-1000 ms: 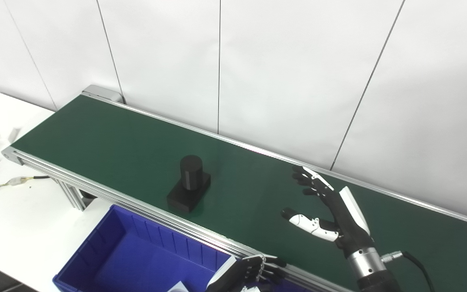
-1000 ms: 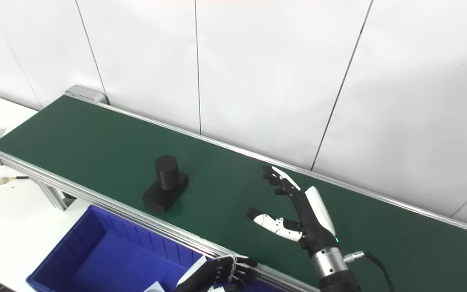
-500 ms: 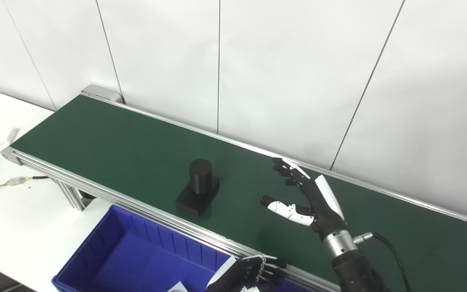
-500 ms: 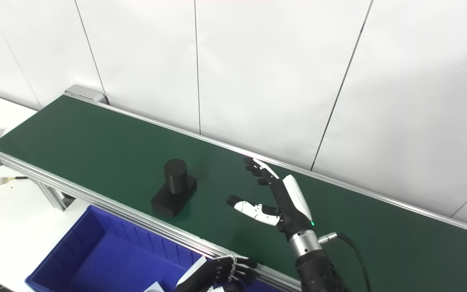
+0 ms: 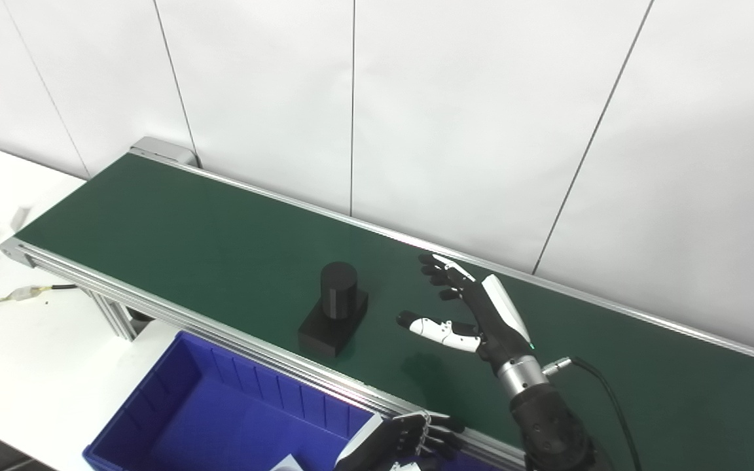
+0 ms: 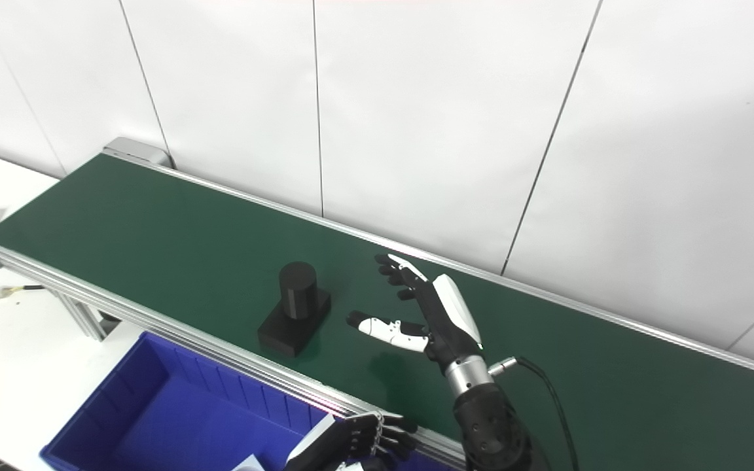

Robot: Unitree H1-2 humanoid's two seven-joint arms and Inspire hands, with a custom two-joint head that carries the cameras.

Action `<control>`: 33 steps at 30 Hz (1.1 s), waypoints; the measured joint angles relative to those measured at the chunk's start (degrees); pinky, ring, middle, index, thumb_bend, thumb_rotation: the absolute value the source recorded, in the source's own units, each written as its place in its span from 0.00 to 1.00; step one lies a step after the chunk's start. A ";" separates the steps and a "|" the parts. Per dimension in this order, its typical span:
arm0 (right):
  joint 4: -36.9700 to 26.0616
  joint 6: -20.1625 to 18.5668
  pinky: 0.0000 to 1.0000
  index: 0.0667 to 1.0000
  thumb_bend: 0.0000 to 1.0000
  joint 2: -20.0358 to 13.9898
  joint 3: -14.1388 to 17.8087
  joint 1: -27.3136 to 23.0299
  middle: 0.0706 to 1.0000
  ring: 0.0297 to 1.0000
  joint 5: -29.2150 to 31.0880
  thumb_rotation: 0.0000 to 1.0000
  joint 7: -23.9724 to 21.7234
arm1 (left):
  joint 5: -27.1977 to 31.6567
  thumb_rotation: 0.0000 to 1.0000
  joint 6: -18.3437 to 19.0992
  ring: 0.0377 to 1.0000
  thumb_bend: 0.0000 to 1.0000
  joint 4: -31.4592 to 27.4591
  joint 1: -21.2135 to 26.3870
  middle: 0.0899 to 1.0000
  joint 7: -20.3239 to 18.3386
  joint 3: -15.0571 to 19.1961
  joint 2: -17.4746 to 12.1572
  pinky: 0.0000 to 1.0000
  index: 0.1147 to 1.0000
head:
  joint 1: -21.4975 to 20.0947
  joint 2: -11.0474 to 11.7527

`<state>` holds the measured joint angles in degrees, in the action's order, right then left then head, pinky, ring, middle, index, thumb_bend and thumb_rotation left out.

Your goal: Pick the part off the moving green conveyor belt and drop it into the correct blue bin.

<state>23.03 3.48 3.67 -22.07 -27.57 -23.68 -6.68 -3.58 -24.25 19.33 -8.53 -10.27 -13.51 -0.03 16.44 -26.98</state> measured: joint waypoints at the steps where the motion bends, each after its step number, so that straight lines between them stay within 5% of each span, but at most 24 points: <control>1: 0.53 0.00 0.75 0.85 0.70 0.09 -0.10 -0.18 0.83 0.82 0.00 0.49 0.04 | 0.00 0.75 0.00 0.64 0.87 0.00 -0.02 0.66 0.02 -0.07 0.02 0.57 0.71 | 0.09 -0.09; 33: 9.13 0.05 0.77 0.82 0.85 2.15 -3.62 -5.86 0.81 0.82 -3.71 0.47 2.46 | -0.09 0.74 0.00 0.63 0.87 -0.76 -0.75 0.66 1.23 -1.57 1.33 0.57 0.65 | 1.05 -1.23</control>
<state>32.15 3.53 5.82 -25.69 -33.43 -27.39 -4.22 -3.67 -24.26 18.57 -9.27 -9.04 -15.09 1.30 17.49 -28.21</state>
